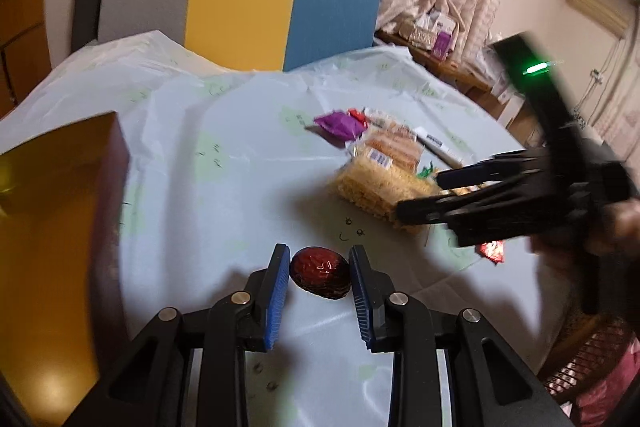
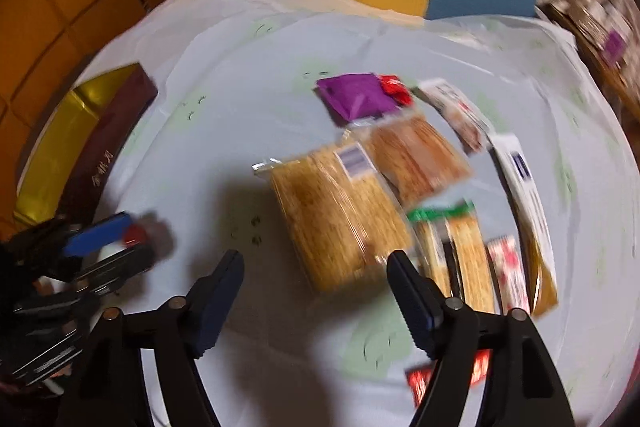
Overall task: Organize snacks
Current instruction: 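Carry the date into the tin with the left tool while the right grasps the rice bag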
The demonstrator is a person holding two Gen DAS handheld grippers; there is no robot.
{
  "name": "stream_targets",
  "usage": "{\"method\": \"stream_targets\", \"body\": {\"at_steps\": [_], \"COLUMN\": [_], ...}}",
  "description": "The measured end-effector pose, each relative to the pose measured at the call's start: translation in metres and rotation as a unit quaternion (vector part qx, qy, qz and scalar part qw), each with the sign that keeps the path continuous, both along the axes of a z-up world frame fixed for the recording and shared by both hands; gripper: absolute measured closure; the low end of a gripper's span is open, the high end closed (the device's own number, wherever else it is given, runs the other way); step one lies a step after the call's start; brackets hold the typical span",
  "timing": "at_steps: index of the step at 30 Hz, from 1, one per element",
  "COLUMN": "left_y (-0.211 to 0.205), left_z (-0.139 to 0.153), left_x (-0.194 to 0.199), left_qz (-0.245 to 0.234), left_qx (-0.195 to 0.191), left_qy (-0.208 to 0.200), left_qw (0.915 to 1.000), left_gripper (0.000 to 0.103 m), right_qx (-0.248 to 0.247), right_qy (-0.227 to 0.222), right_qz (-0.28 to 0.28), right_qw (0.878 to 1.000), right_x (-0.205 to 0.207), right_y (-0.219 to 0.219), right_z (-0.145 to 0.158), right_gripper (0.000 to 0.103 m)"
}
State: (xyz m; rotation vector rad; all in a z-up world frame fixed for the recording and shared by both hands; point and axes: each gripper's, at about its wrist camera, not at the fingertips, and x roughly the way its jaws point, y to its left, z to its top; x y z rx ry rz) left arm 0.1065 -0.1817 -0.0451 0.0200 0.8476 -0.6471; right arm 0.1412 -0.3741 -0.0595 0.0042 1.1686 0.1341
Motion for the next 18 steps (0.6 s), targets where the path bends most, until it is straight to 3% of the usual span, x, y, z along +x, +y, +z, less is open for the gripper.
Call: {"method": "stream_targets", "body": {"at_steps": [7,13,18], "left_y": [0.048,0.102,0.153], "left_z": [0.028,0.038,0.026], "left_x": [-0.006,0.007,0.032], "left_qz": [0.033,0.100,0.191], "left_qx": [-0.025,-0.029,-0.014], "left_qy": [-0.018,-0.014,0.018], "left_qw": [0.9990,0.9945,0.9813], "left_gripper": [0.073,0.072,0.072], "right_qx": [-0.050,-0.064,-0.084], "right_qy": [0.038,0.036,0.029], "right_qz": [0.035,0.043,0.056], "right_qw": [0.997,0.996,0.994], "right_x": [0.036,0.051,0.057], "right_y": [0.013,0.017,0.023], "right_z": [-0.023,-0.029,-0.034], "right_gripper": [0.025,0.021,0.021]}}
